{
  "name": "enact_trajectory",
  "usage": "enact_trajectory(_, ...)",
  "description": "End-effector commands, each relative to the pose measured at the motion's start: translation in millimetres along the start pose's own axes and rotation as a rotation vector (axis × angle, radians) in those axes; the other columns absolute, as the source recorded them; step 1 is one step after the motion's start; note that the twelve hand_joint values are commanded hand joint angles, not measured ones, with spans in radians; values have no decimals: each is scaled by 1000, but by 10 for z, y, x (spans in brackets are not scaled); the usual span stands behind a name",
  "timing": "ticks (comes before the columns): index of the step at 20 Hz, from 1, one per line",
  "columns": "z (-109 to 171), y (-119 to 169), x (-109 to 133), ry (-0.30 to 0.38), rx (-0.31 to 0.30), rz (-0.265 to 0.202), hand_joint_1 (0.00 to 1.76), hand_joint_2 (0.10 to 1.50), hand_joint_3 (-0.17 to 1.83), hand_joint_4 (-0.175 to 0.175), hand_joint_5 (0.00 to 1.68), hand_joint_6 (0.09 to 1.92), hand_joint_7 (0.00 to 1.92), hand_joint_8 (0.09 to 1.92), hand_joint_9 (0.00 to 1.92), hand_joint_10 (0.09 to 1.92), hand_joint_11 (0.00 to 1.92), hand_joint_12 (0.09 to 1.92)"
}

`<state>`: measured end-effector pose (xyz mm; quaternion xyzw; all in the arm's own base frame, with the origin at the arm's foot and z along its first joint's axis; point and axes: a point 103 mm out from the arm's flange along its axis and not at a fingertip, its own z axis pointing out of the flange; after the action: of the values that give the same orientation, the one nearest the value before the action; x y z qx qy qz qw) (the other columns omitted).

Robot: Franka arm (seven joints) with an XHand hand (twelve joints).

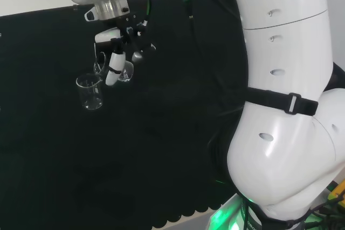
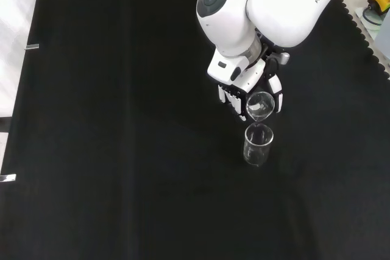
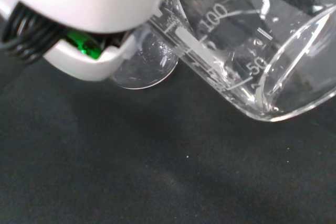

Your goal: Pour the water from the handheld beaker into the one on the table.

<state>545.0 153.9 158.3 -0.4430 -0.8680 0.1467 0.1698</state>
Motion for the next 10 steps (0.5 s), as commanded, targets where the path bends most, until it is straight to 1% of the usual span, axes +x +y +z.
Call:
enact_trajectory(1,-20,0,-2,-9,16,11,1329,578,677,-175,1477,250,1585,99,1683,87,1063,890)
enact_trajectory(8,-62,42,78,-35,28,9,1329,575,682,-175,1478,250,1587,96,1684,87,1066,888)
enact_trajectory(10,-71,57,104,-58,36,16,1329,574,684,-175,1478,250,1588,95,1685,87,1068,887)
